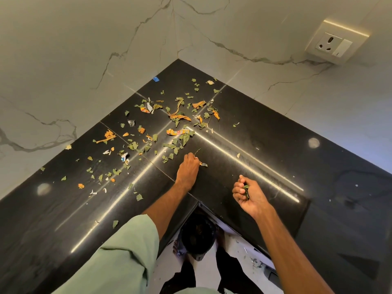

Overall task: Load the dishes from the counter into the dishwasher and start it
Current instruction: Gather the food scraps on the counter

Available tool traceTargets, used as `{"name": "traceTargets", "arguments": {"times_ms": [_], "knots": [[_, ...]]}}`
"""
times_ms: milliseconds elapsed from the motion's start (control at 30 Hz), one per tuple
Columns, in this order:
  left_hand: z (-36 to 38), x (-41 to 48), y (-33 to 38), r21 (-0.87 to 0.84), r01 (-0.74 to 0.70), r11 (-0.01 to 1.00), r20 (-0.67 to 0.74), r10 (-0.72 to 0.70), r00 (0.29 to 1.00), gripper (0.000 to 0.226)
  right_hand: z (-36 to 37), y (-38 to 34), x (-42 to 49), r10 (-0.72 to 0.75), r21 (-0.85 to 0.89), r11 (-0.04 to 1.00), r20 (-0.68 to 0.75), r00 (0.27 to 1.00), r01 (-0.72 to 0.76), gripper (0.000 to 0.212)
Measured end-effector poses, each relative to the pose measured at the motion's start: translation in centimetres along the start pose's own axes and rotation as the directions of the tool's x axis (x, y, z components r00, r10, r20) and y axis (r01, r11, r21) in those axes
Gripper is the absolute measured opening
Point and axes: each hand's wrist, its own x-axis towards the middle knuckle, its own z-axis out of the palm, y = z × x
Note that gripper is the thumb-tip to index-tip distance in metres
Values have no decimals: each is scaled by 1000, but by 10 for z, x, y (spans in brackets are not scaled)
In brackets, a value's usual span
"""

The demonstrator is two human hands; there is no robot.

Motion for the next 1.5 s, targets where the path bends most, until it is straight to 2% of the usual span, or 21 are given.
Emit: {"name": "traceTargets", "arguments": {"times_ms": [333, 433, 567, 667, 700, 767, 900, 1100, 1300, 1433, 1500], "knots": [[-1, -6, -8, -88, -26, 996, 11, 27, 1000, 19, 5, 29, -7, 17, -9, 1000, -11, 1000, -17, 34], [1, -9, -17, -241, 81, 967, -10, -86, 996, 20, 3, 37, -7, 16, 0, 1000, -5, 1000, -16, 34], [-16, -26, -28, -574, 222, 788, 5, -268, 963, 14, 2, 46, -5, 13, 26, 1000, 16, 1000, -14, 34], [-36, -49, -32, -802, 284, 526, 112, -335, 936, 17, 4, 55, -2, 38, 64, 997, 56, 998, -42, 34], [-44, -58, -33, -853, 302, 426, 164, -331, 929, 19, 5, 59, -2, 45, 73, 996, 65, 997, -50, 34], [-61, -80, -32, -901, 311, 301, 226, -287, 931, 21, 6, 69, -2, 48, 68, 996, 64, 997, -52, 35], [-80, -129, -22, -930, 320, 182, 287, -187, 940, 24, -2, 98, -7, 55, 10, 998, 38, 998, -55, 36], [-27, -218, -6, -905, 403, 135, 391, -106, 914, 22, -56, 161, -9, 80, -128, 988, -86, 993, -91, 36], [67, -280, 7, -789, 609, 79, 586, -198, 786, 17, -142, 219, 30, 167, -83, 978, -226, 960, -190, 36], [152, -273, 8, -726, 684, 65, 629, -337, 700, 20, -197, 250, 96, 126, -97, 981, -338, 933, -168, 37], [207, -265, 2, -688, 717, 113, 614, -435, 658, 30, -220, 265, 132, 53, -129, 985, -402, 914, -114, 33]]}}
